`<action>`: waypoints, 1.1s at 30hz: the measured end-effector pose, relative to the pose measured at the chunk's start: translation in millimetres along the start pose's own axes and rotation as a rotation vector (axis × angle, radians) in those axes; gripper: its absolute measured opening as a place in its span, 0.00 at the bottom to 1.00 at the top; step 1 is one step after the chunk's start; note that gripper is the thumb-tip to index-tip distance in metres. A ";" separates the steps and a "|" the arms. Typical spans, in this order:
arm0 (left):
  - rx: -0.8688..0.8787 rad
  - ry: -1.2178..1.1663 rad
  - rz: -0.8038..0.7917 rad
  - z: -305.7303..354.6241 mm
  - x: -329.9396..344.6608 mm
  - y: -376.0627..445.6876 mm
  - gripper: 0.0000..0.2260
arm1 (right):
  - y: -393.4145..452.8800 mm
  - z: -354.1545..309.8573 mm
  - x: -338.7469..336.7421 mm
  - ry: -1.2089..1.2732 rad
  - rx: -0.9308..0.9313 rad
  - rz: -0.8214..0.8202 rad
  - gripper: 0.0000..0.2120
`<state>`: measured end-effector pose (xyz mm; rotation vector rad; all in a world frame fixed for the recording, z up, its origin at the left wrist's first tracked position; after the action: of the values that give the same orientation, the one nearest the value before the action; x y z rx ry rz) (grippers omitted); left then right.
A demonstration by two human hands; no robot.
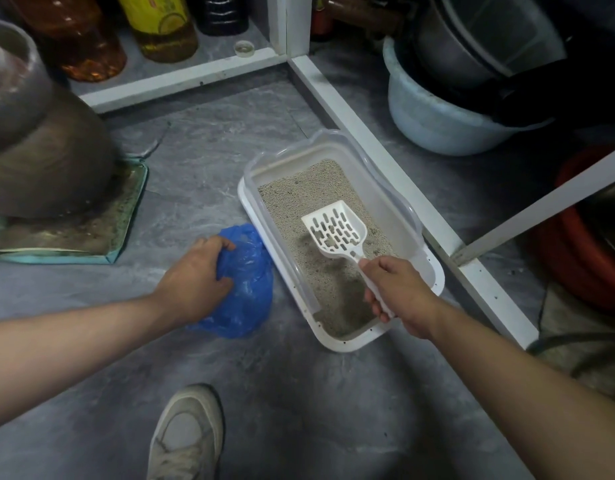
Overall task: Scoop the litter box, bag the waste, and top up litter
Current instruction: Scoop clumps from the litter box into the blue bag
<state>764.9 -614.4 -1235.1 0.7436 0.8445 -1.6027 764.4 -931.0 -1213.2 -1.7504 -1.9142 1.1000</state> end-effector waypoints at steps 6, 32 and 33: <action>-0.003 -0.032 -0.010 -4.6 2.3 1.5 0.23 | -10.2 -6.3 9.7 -0.015 0.007 -0.066 0.14; -0.080 -0.049 0.008 -57.7 -25.1 -27.1 0.22 | -6.5 42.7 166.0 -0.207 0.046 -0.221 0.07; -0.081 -0.038 0.004 -58.9 -25.7 -27.9 0.22 | -5.4 46.5 167.3 -0.208 0.058 -0.205 0.06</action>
<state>743.7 -548.0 -1242.2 0.6546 0.8746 -1.5651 695.9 -787.3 -1282.5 -1.4195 -2.1045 1.2880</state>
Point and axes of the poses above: each hand's wrist, its own y-axis towards the middle knuckle, its own x-axis out of the palm, z = x × y, the point moved 1 cm from there along y, towards the middle knuckle, and after that the axes turned 9 degrees about x, right-handed, at the moved point
